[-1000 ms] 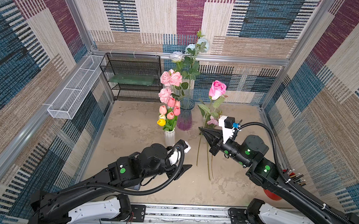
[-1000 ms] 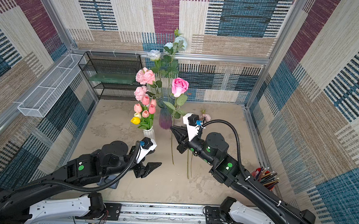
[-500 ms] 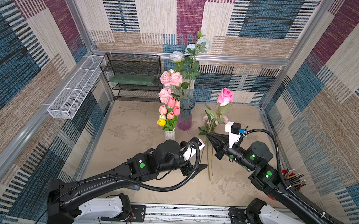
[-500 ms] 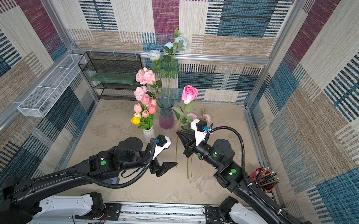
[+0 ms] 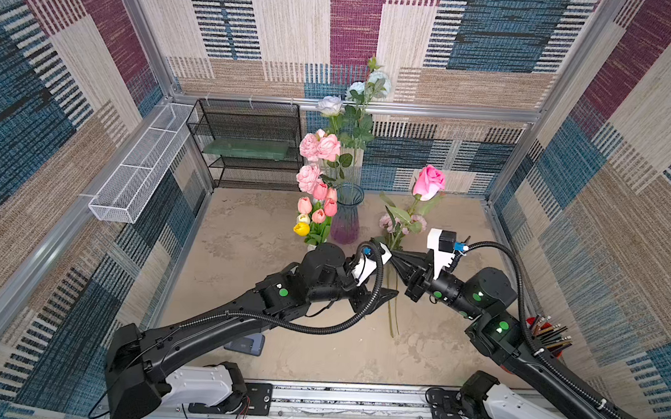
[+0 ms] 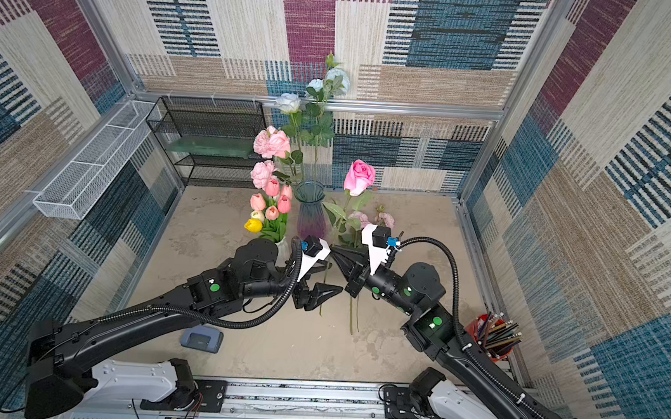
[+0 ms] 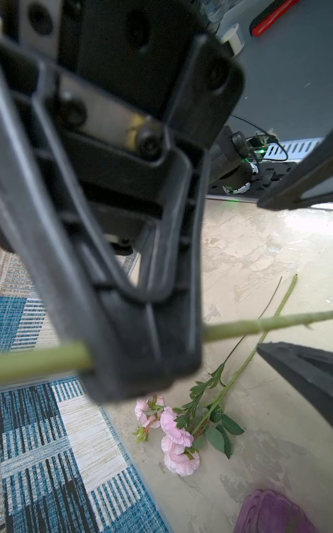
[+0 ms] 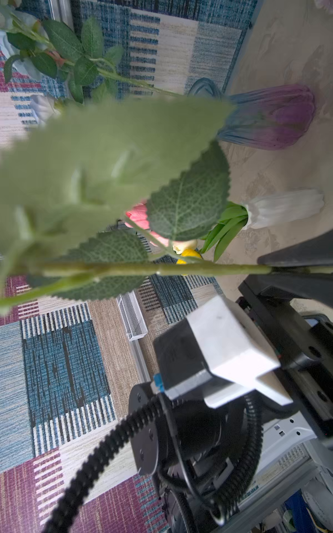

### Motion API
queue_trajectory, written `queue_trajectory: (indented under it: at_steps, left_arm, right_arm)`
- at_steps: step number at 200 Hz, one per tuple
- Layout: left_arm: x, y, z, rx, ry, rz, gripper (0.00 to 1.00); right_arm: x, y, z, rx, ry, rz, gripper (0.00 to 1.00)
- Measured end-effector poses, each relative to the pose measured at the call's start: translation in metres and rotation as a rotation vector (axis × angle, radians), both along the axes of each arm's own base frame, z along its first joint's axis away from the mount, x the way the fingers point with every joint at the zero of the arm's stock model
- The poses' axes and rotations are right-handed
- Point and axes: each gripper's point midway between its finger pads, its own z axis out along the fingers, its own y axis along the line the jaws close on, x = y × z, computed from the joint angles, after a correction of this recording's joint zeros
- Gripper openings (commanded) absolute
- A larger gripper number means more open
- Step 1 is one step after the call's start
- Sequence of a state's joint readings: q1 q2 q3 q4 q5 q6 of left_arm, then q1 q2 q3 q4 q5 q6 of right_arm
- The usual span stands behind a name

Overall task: Pick out pink flowers from the vase
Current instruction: Pick up the flower from the vase.

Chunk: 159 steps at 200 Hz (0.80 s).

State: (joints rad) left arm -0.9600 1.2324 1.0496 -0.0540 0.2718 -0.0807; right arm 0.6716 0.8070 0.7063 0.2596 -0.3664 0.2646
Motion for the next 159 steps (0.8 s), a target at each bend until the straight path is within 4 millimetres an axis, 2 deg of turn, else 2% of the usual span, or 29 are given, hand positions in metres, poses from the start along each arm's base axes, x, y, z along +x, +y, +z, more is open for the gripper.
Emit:
queue_trajectory:
  at_steps: [36,66,94,101,108,120,127,137,159]
  left_arm:
    - [-0.002,-0.002,-0.001,-0.019,0.025,-0.027,0.3]
    - [0.0,-0.001,-0.003,-0.027,0.03,-0.026,0.0]
    - [-0.004,-0.002,-0.002,-0.039,0.029,-0.046,0.0]
    - [-0.004,-0.001,-0.001,-0.041,0.028,-0.046,0.0]
    - [-0.004,-0.001,-0.001,-0.042,0.028,-0.046,0.0]
    - [-0.005,-0.001,0.0,-0.044,0.028,-0.051,0.0]
    - [-0.006,-0.001,0.0,-0.046,0.028,-0.056,0.0]
    - [-0.007,-0.001,0.003,-0.051,0.026,-0.06,0.0]
    - [-0.006,0.003,0.009,-0.065,0.02,-0.054,0.0]
  right_arm:
    - [-0.003,-0.004,0.004,0.022,-0.003,0.003,0.0]
    - [-0.003,-0.006,0.005,0.029,0.0,0.002,0.0]
    - [-0.004,-0.007,0.005,0.036,0.009,0.011,0.0]
    - [-0.004,-0.007,0.005,0.038,0.012,0.01,0.03]
    - [-0.004,-0.007,0.006,0.039,0.013,0.01,0.1]
    - [-0.005,-0.007,0.006,0.039,0.012,0.016,0.35]
    - [-0.005,-0.007,0.007,0.039,0.011,0.013,0.45]
    - [-0.005,-0.009,0.008,0.039,0.006,0.003,0.52]
    - [-0.012,-0.018,0.016,0.052,-0.033,-0.014,0.58]
